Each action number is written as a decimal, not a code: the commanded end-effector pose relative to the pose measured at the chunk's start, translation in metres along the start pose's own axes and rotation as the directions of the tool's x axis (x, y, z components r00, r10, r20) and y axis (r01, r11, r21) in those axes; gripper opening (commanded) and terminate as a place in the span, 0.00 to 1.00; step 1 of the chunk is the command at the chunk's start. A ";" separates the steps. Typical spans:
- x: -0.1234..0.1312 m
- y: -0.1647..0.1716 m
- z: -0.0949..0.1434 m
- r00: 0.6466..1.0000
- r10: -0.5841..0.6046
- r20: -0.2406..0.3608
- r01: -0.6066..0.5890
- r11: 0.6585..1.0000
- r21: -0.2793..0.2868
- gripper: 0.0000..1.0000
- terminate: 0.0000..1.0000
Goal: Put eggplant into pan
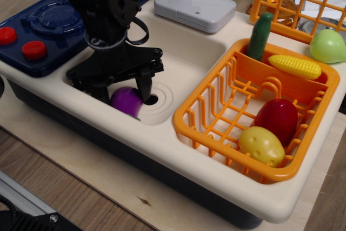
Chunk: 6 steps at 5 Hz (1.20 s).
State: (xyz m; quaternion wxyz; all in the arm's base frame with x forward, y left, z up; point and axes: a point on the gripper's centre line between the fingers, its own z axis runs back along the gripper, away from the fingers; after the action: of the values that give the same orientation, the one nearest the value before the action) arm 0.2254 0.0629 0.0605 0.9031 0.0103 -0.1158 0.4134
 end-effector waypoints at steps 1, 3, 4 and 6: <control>0.026 0.000 0.056 0.993 -0.049 0.111 0.044 0.998 0.048 0.00 0.00; 0.072 0.018 0.100 0.938 -0.201 0.283 0.161 0.974 0.159 0.00 0.00; 0.106 0.017 0.113 0.900 -0.287 0.326 0.243 0.955 0.171 0.00 0.00; 0.159 -0.005 0.132 0.813 -0.423 0.400 0.393 0.906 0.160 0.00 0.00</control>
State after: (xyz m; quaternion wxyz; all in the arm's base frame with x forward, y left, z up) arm 0.3160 0.1645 0.2063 0.9323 0.1345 -0.2850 0.1777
